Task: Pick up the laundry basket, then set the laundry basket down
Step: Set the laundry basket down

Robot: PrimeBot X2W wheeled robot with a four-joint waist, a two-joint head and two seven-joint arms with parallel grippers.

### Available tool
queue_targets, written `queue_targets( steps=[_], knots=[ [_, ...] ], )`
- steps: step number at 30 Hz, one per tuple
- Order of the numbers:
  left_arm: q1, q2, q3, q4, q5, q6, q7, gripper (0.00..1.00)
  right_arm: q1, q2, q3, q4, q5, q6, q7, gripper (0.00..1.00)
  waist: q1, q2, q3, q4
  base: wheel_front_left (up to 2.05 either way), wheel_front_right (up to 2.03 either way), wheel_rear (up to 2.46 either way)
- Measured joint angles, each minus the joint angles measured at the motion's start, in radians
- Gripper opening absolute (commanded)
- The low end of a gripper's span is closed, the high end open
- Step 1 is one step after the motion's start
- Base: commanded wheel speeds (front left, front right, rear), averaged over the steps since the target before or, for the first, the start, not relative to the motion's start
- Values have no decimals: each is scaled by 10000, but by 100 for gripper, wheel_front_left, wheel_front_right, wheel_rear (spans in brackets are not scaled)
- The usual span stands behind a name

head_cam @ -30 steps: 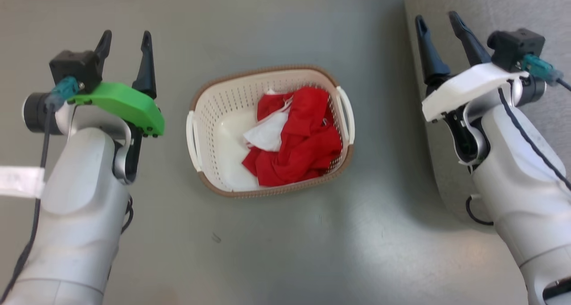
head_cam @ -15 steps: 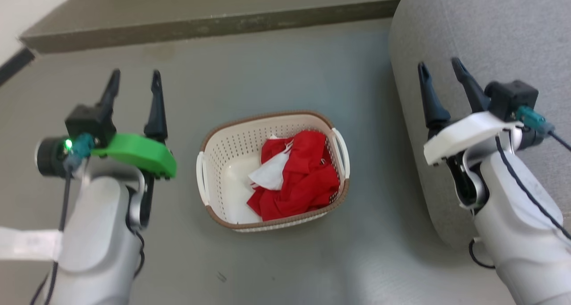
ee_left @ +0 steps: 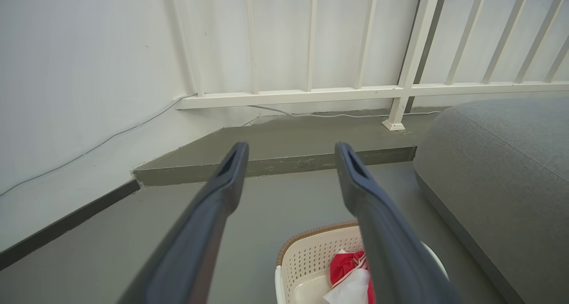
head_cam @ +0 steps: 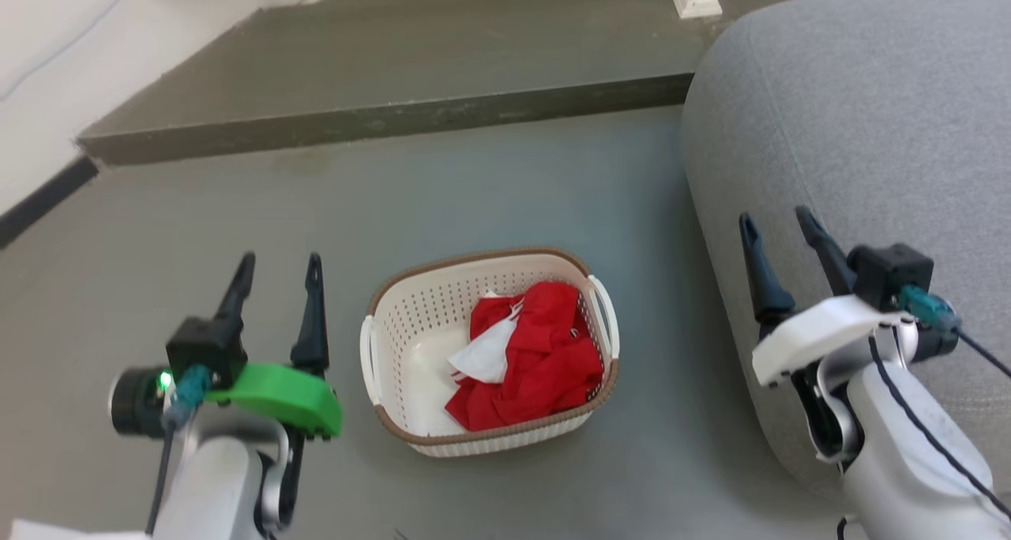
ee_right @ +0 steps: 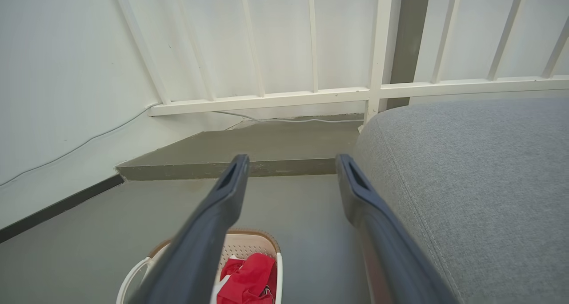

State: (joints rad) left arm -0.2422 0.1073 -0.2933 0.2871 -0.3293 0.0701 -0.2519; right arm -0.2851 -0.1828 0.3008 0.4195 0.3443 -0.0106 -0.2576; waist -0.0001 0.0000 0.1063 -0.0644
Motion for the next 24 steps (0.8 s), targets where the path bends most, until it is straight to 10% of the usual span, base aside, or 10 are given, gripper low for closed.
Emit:
queue_targets(
  steps=[24],
  knots=[
    [2288, -65, -6, -1195, 274, 267, 0, 100, 1770, -63, -150, -677, -318, -351, 0, 100, 0, 0, -715, 115, 0, 0, 0]
  ],
)
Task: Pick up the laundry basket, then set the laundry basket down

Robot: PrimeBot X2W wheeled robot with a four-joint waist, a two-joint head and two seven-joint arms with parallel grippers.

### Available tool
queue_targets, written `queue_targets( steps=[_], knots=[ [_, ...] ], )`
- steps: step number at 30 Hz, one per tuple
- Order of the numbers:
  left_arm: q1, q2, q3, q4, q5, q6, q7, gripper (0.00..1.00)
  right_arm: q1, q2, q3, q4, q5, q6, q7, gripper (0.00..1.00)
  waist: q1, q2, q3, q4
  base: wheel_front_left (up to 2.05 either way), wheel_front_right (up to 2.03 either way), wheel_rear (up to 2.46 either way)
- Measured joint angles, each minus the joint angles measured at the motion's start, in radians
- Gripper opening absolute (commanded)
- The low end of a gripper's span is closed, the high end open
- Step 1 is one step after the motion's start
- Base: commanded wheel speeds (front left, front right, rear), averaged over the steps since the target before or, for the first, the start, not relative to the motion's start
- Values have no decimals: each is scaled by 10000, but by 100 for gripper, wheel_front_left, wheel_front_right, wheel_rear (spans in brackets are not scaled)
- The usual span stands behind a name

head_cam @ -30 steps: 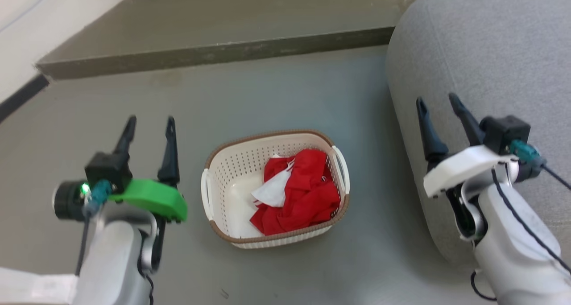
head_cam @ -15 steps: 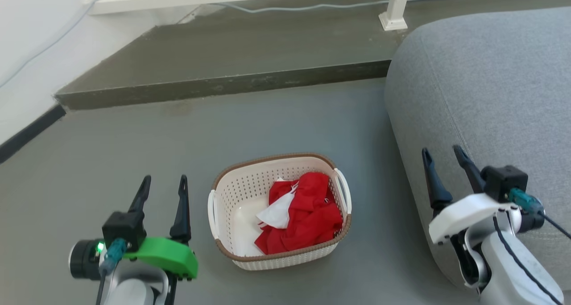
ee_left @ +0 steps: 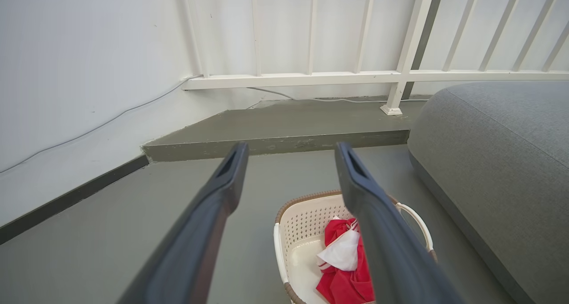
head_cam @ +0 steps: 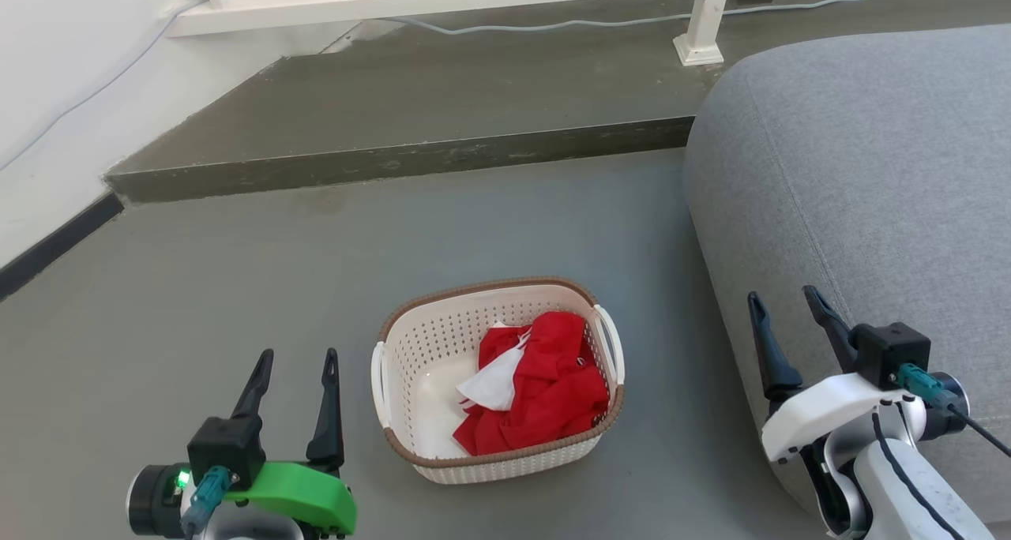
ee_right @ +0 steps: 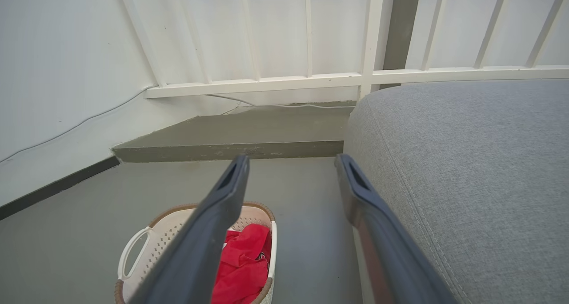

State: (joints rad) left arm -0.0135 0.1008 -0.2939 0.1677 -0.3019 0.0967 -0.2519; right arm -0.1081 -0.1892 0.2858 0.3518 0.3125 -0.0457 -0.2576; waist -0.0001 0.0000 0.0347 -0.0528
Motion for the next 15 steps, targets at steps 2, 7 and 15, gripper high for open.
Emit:
queue_targets(
  steps=[2, 7, 15],
  knots=[
    [74, -4, 17, -127, 2, 2, 0, 100, 34, -2, 31, -65, -58, 0, 0, 100, 0, 0, 2, 2, 0, 0, 0],
    [219, -6, 36, -207, 86, 2, 0, 100, 171, 2, 67, -186, -58, -2, 0, 100, 0, 0, 29, -5, 0, 0, 0],
    [382, -6, 86, -387, 242, 19, 0, 100, 213, 4, 67, -313, -58, -2, 0, 100, 0, 0, 77, -9, 0, 0, 0]
  ],
)
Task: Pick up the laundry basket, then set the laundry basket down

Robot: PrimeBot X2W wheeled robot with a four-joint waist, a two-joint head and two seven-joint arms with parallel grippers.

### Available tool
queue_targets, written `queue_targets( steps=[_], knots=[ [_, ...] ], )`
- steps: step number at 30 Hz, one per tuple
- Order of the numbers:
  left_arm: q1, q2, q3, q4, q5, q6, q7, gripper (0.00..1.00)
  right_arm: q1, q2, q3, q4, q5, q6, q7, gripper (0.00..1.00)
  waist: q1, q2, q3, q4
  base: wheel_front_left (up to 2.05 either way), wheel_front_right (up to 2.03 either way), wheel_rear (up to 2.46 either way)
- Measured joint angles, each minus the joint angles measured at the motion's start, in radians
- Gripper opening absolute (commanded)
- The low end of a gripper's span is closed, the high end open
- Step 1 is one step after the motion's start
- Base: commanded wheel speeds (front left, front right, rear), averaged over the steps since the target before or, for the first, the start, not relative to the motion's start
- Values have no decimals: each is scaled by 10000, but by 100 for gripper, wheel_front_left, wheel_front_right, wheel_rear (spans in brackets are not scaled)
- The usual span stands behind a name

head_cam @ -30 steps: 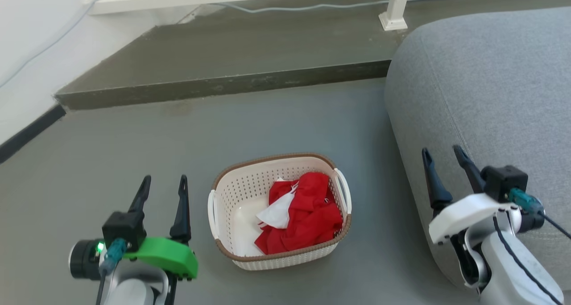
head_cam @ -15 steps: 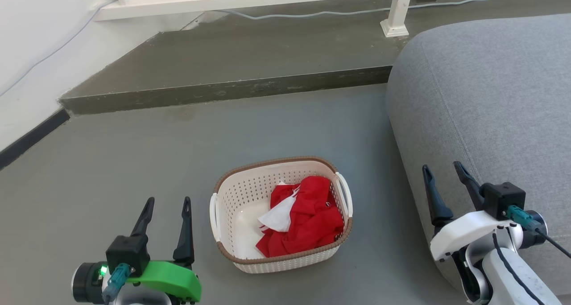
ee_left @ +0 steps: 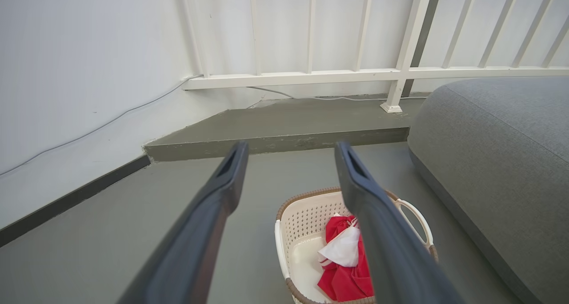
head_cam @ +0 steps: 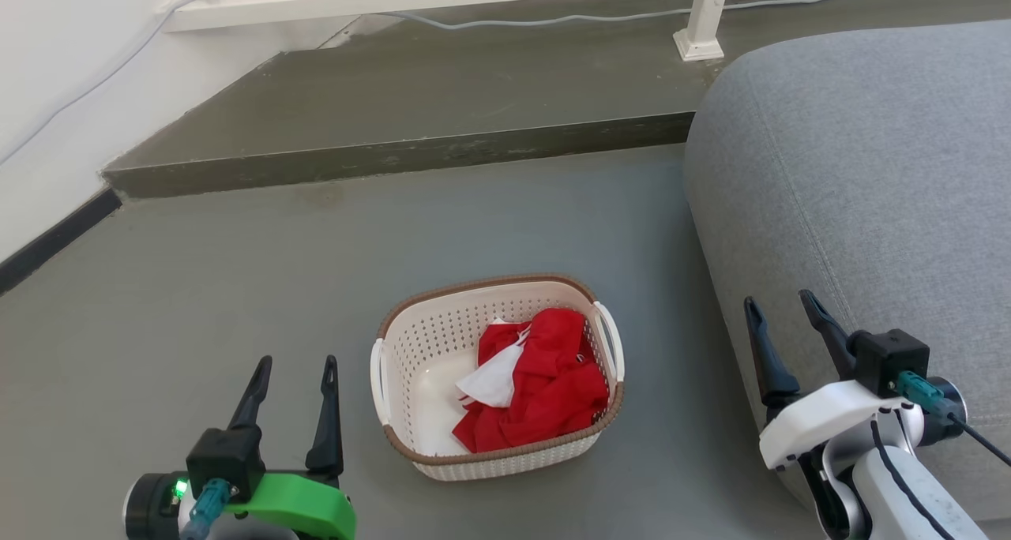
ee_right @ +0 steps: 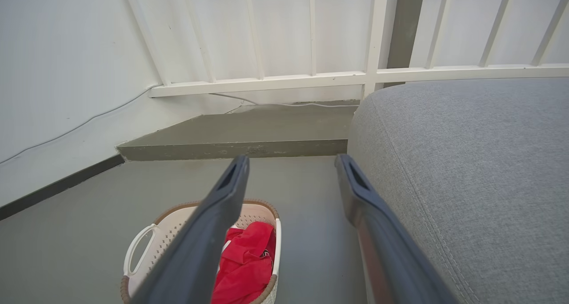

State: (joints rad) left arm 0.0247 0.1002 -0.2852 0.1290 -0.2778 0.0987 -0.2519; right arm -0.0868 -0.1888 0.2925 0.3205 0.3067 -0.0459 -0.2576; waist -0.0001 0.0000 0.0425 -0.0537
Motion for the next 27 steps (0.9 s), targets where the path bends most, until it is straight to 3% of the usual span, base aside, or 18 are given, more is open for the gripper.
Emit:
queue_targets(
  steps=[2, 3, 13, 27],
  knots=[
    [0, -10, 46, -127, 2, 0, 0, 100, 63, 0, -6, -69, 0, -4, 0, 100, 0, 0, 15, 7, 0, 0, 0],
    [-1, -12, 35, -159, 12, 0, 0, 0, 125, 0, -35, -123, 0, -13, 0, 0, 0, 0, 29, 21, 0, 0, 0],
    [212, -146, -73, 182, -416, -35, 44, 0, 527, 257, -144, 174, 431, 63, 79, 0, 0, 0, 16, 58, 0, 0, 0],
    [233, -180, 295, 38, -2675, -376, 374, 0, 523, 384, -688, 117, 2591, 282, 648, 0, 0, 0, -45, 133, 0, 0, 0]
  ],
)
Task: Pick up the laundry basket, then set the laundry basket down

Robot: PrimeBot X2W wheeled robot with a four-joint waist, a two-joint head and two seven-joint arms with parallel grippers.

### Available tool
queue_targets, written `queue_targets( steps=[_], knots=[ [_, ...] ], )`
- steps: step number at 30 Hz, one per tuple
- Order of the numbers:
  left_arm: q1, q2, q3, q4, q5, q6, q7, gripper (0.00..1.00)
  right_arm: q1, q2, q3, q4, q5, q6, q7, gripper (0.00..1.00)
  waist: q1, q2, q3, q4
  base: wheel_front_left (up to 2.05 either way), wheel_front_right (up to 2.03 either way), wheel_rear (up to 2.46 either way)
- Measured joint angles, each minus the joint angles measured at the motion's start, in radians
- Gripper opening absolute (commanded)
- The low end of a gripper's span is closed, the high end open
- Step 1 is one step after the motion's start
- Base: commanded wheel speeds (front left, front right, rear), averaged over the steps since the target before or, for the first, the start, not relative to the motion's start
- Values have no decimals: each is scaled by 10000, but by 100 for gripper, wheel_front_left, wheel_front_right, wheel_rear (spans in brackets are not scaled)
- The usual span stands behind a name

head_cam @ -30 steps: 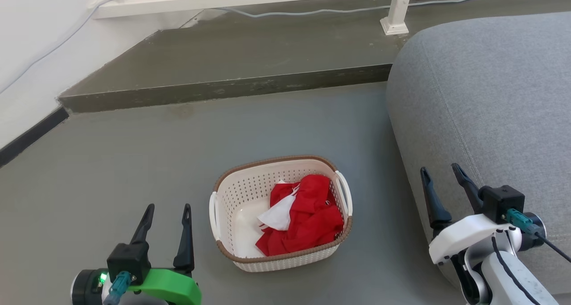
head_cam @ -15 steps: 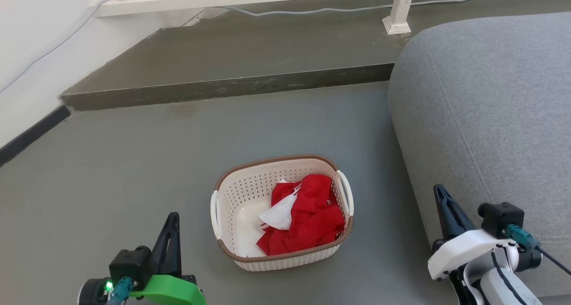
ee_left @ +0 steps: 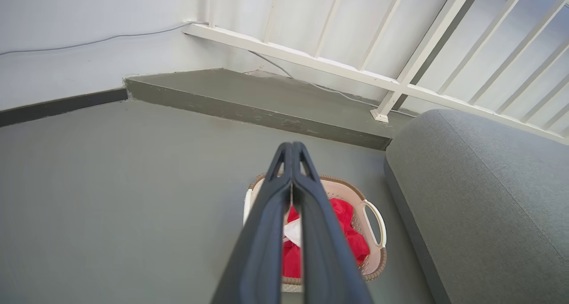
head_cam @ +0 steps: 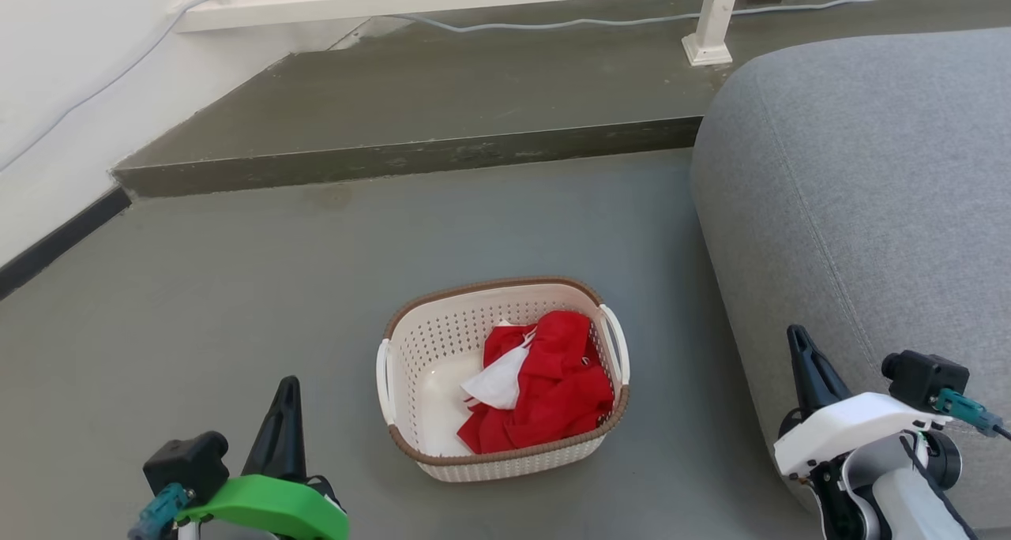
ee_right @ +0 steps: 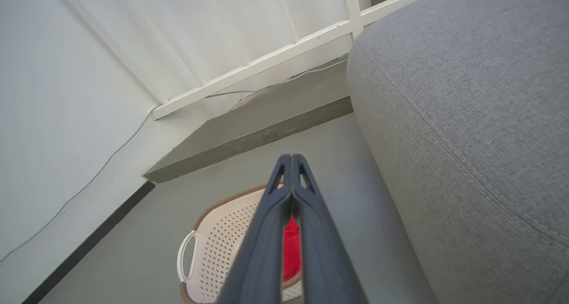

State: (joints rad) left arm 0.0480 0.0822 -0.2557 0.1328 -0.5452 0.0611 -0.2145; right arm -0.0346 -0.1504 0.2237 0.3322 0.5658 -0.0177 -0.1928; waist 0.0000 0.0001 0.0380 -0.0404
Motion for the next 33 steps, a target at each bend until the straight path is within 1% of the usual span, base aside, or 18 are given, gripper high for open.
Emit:
queue_targets(
  steps=[3, 4, 7, 9, 19, 23, 27, 29, 33],
  knots=[
    [-1, -12, 77, 4, -366, -13, 117, 0, -1, 38, -146, -17, 359, 86, 98, 0, 0, 0, -12, 13, 0, 0, 0],
    [-1, -17, 127, 10, -537, -81, 163, 0, -2, 52, -197, -25, 487, 86, 144, 0, 0, 0, -16, 17, 0, 0, 0],
    [-4, -15, 272, 38, -905, -88, 232, 0, -5, 105, -314, -35, 809, 94, 278, 0, 0, 0, -28, 31, 0, 0, 0],
    [-8, -15, 305, 61, -1233, -107, 303, 0, -7, 167, -408, -42, 1089, 173, 347, 0, 0, 0, -36, 40, 0, 0, 0],
    [-28, 0, 621, 182, -2621, -320, 656, 0, -18, 263, -842, -88, 2376, 299, 709, 0, 0, 0, -78, 88, 0, 0, 0],
    [-43, 2, 748, 222, -3290, -431, 830, 0, -23, 316, -1037, -123, 3007, 430, 899, 0, 0, 0, -98, 112, 0, 0, 0],
    [-63, 13, 918, 276, -3871, -523, 936, 0, -28, 372, -1223, -138, 3522, 443, 1062, 0, 0, 0, -116, 132, 0, 0, 0],
    [-69, 15, 945, 316, -4113, -535, 999, 0, -30, 403, -1290, -144, 3758, 520, 1126, 0, 0, 0, -125, 142, 0, 0, 0],
    [-84, 19, 1030, 428, -4658, -623, 1103, 0, -39, 495, -1476, -167, 4278, 554, 1269, 0, 1, 0, -141, 162, 0, 0, 0]
  ],
)
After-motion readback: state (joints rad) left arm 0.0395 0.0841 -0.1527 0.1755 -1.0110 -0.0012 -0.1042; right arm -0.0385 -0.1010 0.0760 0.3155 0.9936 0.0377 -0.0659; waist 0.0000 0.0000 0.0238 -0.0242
